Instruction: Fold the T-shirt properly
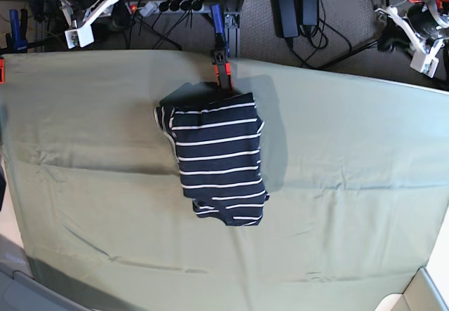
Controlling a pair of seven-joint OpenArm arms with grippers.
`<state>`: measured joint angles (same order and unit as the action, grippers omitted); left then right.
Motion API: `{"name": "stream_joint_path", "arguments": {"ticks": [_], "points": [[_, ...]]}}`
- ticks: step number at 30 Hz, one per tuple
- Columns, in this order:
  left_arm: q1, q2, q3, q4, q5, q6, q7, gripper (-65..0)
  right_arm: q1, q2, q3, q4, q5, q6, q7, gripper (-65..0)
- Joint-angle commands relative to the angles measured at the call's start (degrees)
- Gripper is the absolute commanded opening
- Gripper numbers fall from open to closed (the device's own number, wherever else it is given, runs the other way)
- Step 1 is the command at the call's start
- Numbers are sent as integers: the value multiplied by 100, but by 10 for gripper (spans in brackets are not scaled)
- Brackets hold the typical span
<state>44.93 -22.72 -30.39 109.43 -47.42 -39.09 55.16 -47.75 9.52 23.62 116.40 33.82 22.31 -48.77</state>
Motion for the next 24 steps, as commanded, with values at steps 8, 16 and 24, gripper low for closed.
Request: {"name": "stream_joint_path", "arguments": {"ticks": [8,16,24], "points": [[527,-70,-28,-1309,-9,-91,-13,-637,-859,13,26,-214,72,105,68,-650],[540,107,-15,-2651,297,-91,116,-637,-1152,-17,24,-1097,111,96,-166,-650],[538,111,1078,-3523,1794,839,-195,-637,-1145,-15,20,-2459,105,59,-214,-650]]}}
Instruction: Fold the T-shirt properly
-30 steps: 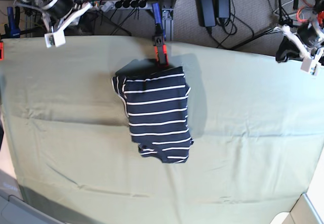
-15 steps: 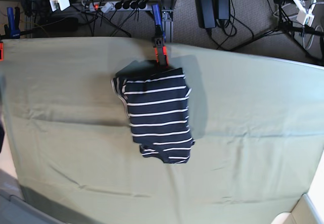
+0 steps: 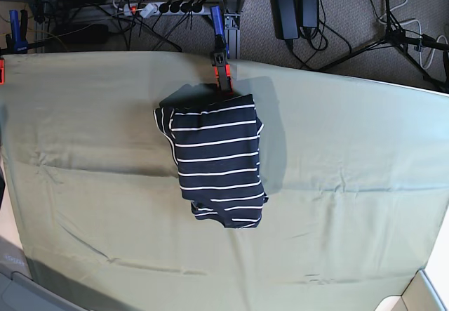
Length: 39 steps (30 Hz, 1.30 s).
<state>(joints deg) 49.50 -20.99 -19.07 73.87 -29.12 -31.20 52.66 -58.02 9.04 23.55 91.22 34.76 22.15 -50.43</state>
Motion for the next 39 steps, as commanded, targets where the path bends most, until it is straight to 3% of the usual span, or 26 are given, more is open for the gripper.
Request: {"name": "stream_joint_path", "arguments": {"ticks": [1,5,9,11,14,26,31,39], "points": [[70,-61,173,-72,136,184,-11,-637,-116,33,15,-129,-13,52,-42,-650],[-269,-57,1051,-673,483,522,-39,-637,129,72,-151,-898,-267,50,-39,-650],[-970,-50,1696,-1585,479,533,-39,-637,662,79,-476,-1753,-680,9,52,-650],[-1362,9,1860,-2079,483,529,-79,-637,1047,79,-693,-2192,-955,-164,66,-650],[-1932,94,1993,-2778,568,529,-72,-637,1628,79,-1032,-2835,-1290,-350,70,-650],[-3803,168,2216,-4415,907,562,-122,-637,3694,76,-1825,-4592,-1552,-691,-11,-650],[-4452,334,2216,-4708,1270,680,-155,-637,4166,61,-1823,-4970,-1591,-702,-42,-650],[-5014,485,2487,-4710,1261,656,-358,-637,4505,61,-1821,-4992,-1836,-702,-52,-650]]}}
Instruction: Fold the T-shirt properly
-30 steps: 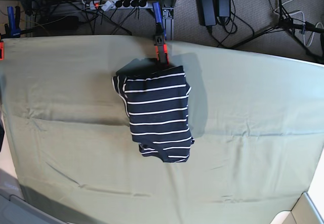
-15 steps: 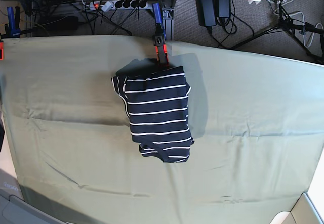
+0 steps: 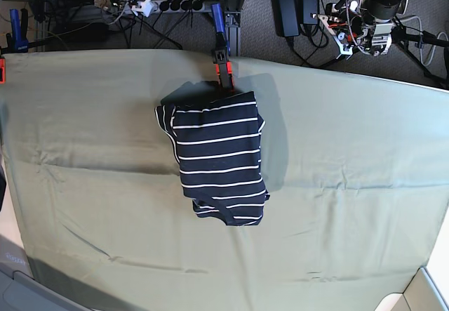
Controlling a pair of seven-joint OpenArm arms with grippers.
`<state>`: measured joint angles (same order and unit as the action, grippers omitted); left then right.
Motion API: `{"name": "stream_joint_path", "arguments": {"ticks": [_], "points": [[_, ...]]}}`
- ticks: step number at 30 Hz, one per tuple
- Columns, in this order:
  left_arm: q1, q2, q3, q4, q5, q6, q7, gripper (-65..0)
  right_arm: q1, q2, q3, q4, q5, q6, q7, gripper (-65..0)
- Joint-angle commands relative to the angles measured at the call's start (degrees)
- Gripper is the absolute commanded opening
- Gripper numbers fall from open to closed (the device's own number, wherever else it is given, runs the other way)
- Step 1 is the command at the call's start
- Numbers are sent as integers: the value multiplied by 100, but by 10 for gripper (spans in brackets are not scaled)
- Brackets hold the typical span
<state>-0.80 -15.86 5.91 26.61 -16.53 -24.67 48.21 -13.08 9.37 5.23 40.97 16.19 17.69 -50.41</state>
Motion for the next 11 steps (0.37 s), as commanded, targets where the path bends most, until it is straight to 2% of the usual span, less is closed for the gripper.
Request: {"name": "stream_joint_path", "arguments": {"ticks": [1,6,9,11], "points": [[11,-15,125,17,-17,4,63,-637,33,28,11,33,2,-254,-68,-650],[2,61,802,15,-83,105,-42,-637,55,28,9,57,-76,-254,-46,-650],[0,101,929,17,-87,330,-127,-637,52,33,9,57,-76,-251,52,-650],[-2,116,929,26,-81,326,-83,-636,55,31,9,57,-74,-251,50,-650]]}}
